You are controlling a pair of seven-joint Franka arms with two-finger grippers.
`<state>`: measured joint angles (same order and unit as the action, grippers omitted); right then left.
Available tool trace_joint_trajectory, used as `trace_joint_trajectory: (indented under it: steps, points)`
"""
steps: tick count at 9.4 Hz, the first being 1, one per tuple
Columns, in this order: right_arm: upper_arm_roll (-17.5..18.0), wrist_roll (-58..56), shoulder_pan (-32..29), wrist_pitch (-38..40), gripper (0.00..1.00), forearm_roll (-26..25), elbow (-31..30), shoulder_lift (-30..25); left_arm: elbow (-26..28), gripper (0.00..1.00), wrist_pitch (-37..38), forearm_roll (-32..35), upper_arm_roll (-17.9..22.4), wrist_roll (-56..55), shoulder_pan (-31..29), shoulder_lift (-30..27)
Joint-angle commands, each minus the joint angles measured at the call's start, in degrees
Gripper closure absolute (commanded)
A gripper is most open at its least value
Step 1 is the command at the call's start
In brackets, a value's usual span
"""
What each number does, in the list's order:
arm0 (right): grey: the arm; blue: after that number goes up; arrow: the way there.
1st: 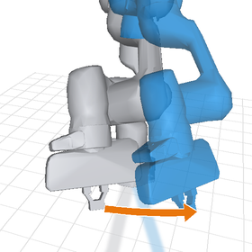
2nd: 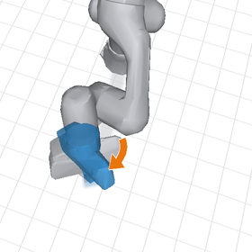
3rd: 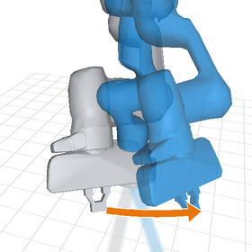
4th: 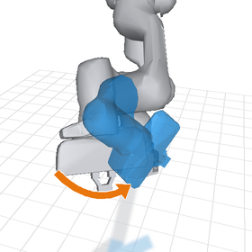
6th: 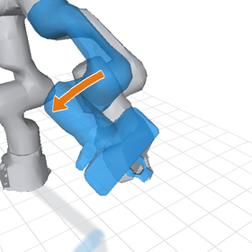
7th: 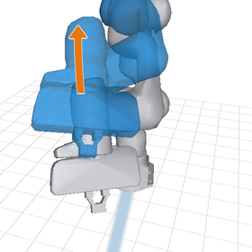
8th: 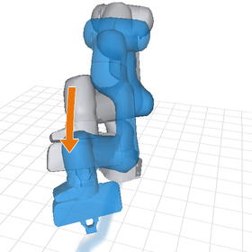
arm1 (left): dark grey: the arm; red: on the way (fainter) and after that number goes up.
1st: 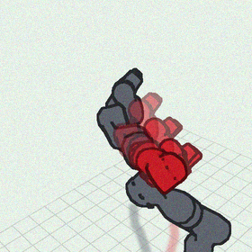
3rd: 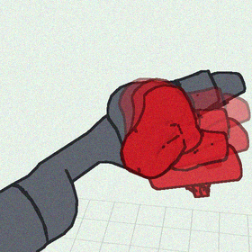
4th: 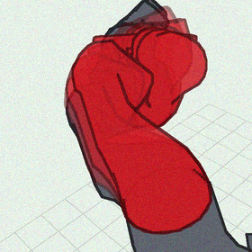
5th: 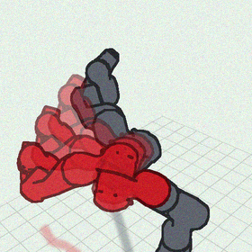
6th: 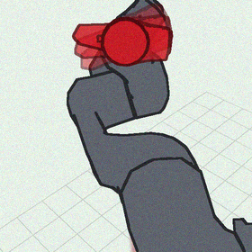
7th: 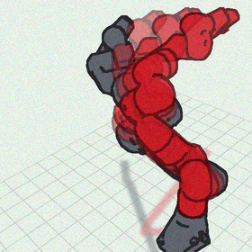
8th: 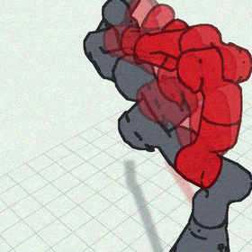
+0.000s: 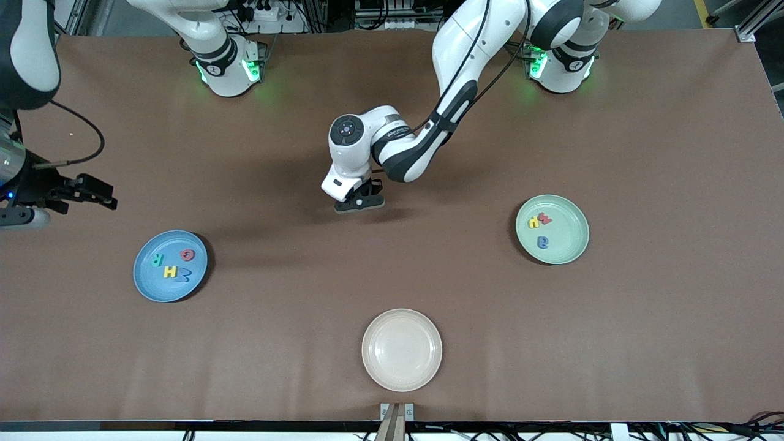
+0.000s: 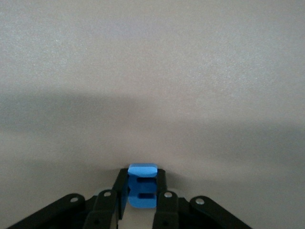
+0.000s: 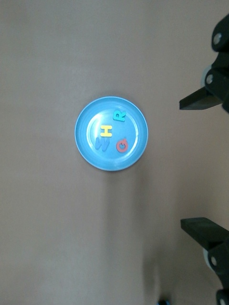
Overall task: Sort uppercase to blue plate, lowercase to green plate
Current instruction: 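Carry the blue E over the green plate and open the left gripper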
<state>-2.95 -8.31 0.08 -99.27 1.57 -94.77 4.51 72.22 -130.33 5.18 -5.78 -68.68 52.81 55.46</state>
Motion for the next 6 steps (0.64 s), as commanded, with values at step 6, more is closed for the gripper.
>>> trace_joint_trajectory:
  steps: [6]
  points:
    - [4.3, -0.2, -0.1, 6.3, 0.00, 0.2, 3.2, -3.7, -0.1, 1.00, 17.9, 0.4, -0.2, 19.3, -18.6, -8.4]
